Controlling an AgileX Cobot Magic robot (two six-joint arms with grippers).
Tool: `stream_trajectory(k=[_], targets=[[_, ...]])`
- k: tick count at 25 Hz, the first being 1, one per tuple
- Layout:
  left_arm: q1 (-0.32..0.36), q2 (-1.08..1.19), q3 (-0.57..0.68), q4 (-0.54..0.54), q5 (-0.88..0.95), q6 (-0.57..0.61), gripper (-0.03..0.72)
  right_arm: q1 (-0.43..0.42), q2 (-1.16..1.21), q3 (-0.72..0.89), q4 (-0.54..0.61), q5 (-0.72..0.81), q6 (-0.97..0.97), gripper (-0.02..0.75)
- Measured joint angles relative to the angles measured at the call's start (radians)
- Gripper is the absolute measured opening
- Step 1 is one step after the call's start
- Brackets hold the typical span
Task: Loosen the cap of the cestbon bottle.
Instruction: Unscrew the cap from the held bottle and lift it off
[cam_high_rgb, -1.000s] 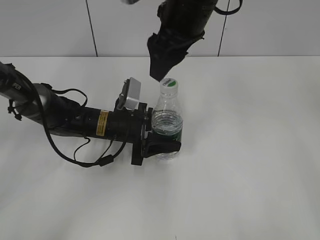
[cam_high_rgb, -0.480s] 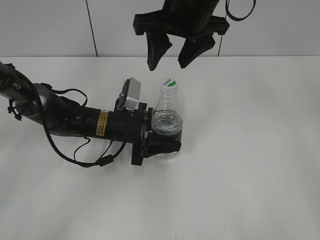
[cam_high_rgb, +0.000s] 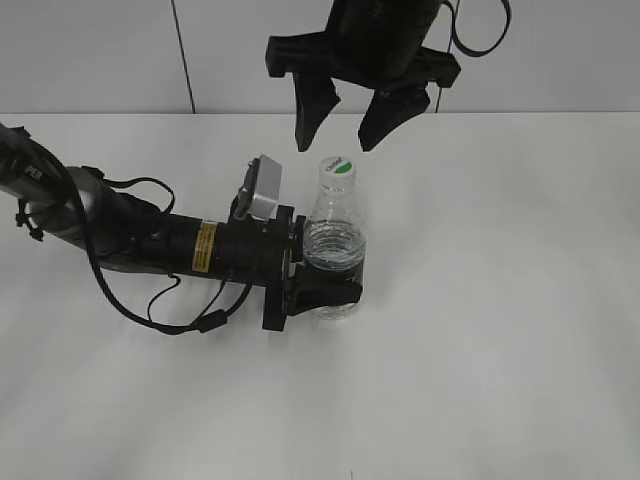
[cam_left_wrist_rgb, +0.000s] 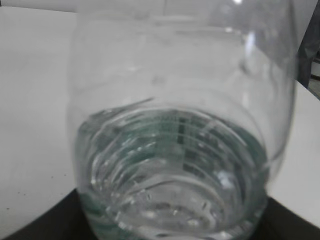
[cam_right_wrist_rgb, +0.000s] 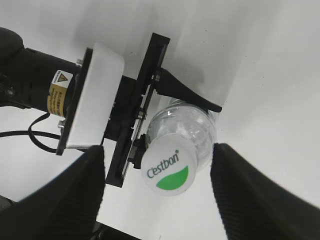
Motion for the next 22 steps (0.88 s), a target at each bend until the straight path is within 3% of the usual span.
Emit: stream_trajectory(k=[22], targets=[[0.0,0.0,0.0,0.001,-0.001,0.0,0.412,0.0,0.0,0.055,-0.015,0.0,0.041,0.503]])
